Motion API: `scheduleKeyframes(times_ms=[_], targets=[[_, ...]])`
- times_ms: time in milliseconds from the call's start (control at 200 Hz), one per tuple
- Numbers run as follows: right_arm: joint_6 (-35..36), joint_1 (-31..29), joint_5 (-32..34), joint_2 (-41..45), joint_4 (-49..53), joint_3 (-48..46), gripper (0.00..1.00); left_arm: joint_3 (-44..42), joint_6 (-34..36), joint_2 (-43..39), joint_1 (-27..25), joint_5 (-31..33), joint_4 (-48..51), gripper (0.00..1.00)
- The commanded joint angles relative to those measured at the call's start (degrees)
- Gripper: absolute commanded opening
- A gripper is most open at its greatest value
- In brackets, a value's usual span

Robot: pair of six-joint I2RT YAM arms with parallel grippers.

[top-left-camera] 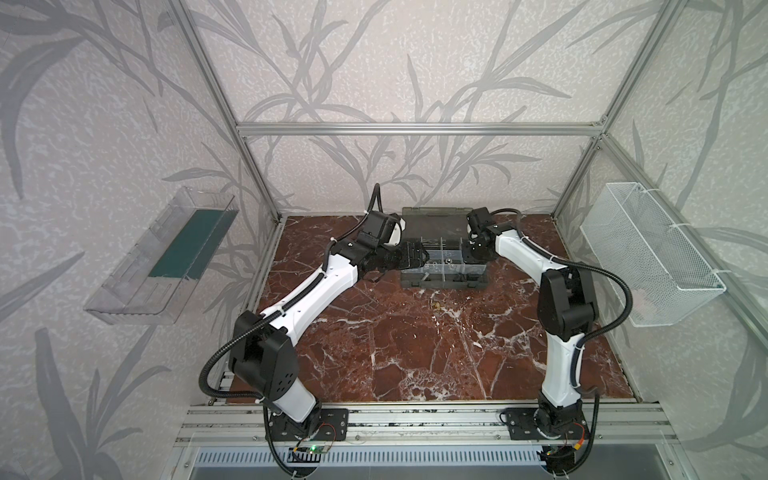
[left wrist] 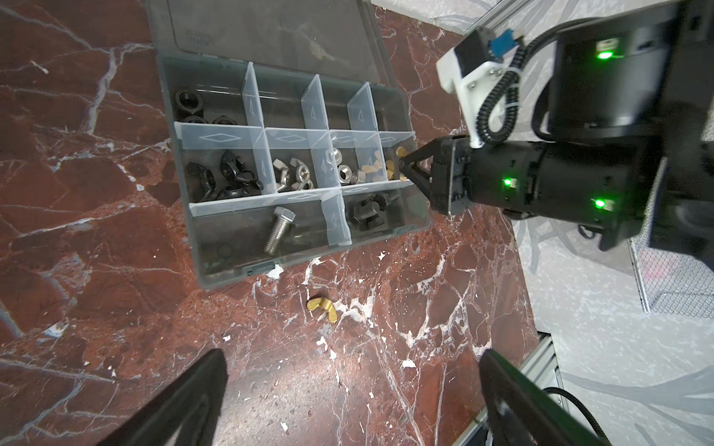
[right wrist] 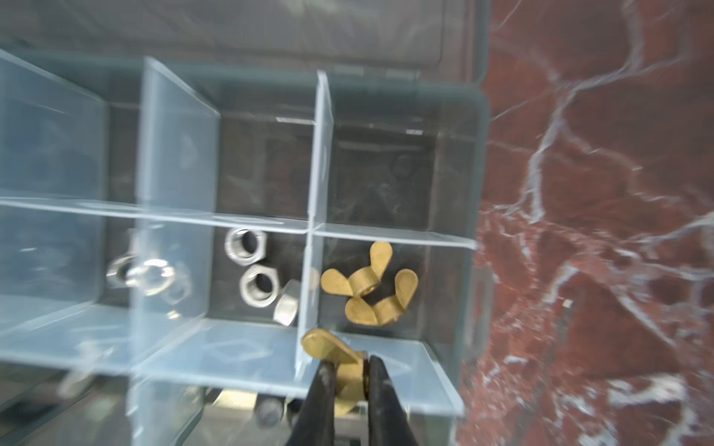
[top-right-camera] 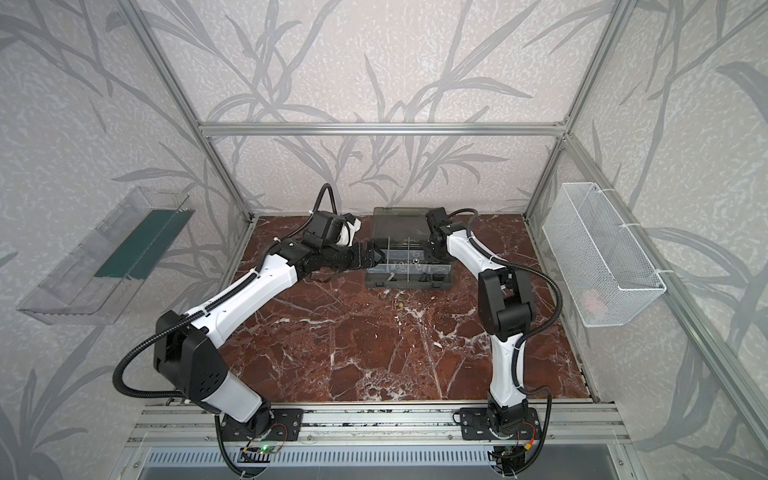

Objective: Sort the screws and nuts into containers
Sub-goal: 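Lift the brass wing nut with the right gripper over the wing-nut compartment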

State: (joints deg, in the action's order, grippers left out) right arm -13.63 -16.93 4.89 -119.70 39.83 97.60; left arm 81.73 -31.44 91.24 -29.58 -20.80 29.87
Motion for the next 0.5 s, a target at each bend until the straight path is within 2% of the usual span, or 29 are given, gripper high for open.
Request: scheduleKeyframes(times_ms=[0, 100, 200, 355, 495], targets=[[1.2, 0.7, -0.1, -0.9, 2.2, 2.4, 0.23, -0.8, 0.9, -2.1, 0.1, 0.7, -0.7, 0.99], [2.8, 0.4, -1.1, 0.7, 2.7, 2.7, 0.33, -1.0, 0.9, -1.9, 0.1, 0.2, -0.8, 0.99], [3.9, -0.2, -1.9, 5.4, -0.3, -1.1, 0.40, -1.6, 0.5, -2.0, 0.1, 0.1, -1.6, 0.99], [6.0, -2.2, -3.8, 9.7, 1.7, -3.6, 0.42, -1.8, -0.1, -2.2, 0.0, -0.4, -2.3, 0.99], [6.4, -7.1, -6.5, 15.4, -3.1, -13.3, 0.43, -2.8, -0.6, -3.2, 0.4, -0.6, -2.7, 1.00]])
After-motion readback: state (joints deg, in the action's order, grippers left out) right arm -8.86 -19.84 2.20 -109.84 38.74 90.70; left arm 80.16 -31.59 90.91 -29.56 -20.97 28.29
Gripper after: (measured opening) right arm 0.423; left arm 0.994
